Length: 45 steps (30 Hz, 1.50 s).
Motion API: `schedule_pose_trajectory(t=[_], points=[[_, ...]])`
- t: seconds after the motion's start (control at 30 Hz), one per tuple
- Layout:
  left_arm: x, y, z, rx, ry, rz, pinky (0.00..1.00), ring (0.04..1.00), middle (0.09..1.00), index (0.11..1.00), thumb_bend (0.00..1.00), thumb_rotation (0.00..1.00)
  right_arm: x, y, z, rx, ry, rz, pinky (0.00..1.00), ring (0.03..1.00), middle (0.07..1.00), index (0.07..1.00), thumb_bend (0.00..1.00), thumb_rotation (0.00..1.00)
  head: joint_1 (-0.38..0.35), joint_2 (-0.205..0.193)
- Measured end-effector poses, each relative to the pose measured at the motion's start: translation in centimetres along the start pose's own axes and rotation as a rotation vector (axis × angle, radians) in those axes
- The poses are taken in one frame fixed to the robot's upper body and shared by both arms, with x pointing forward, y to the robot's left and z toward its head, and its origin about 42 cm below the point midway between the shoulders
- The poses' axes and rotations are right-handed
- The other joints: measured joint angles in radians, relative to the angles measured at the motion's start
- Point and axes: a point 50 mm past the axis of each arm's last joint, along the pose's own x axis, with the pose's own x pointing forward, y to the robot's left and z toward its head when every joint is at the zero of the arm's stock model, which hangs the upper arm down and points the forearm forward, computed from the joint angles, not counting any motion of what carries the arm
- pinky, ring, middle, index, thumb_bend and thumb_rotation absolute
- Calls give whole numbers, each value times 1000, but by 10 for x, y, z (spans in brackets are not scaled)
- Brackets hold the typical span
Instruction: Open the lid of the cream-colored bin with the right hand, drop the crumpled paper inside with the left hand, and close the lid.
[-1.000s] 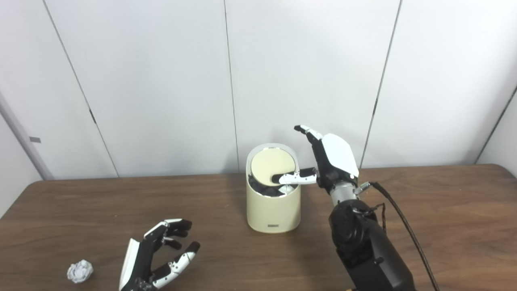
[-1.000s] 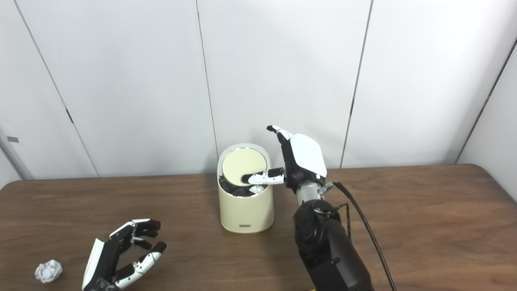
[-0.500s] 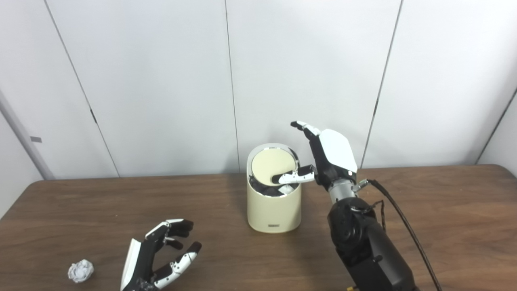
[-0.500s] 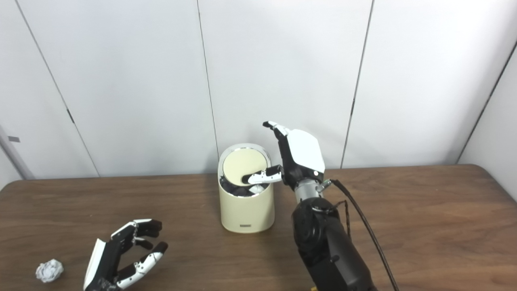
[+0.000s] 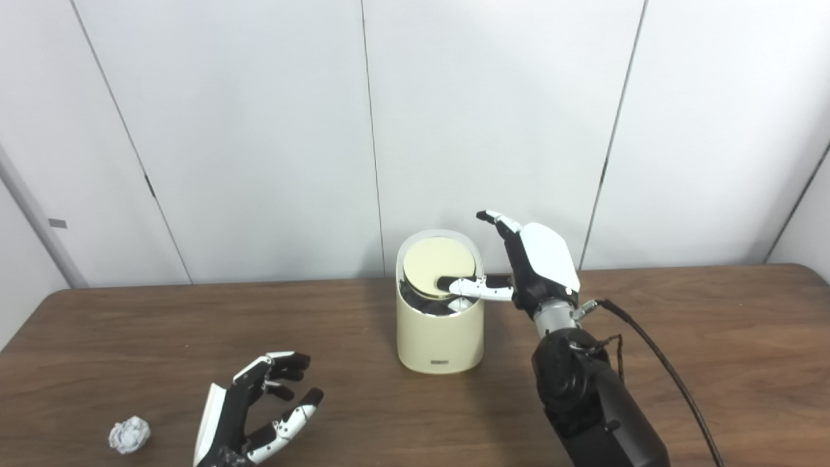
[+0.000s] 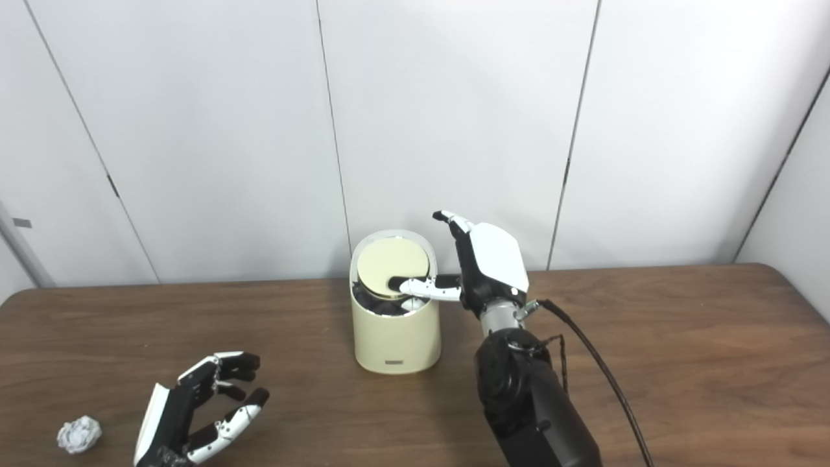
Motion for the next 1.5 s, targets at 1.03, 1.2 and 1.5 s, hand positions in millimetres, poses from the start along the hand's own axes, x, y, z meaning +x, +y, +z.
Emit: schedule_pose_trajectory(t=[1.03, 1.2, 1.5], points=[[0, 0, 0, -3, 0, -1, 530, 648, 669, 651, 581, 258, -17, -10, -2, 134, -28, -8, 664, 811, 853, 855, 927, 814, -6, -3], [0, 1, -1, -4, 1, -1, 528, 649, 671, 654, 594, 267, -27, -22, -1, 168, -72, -41, 653, 796, 852, 844, 952, 861, -8, -5], [1, 2, -2, -23, 4, 2, 530, 652, 675, 660, 597, 261, -48, -40, 4, 227, -141, -83, 716, 831, 859, 864, 974, 888, -9, -6]])
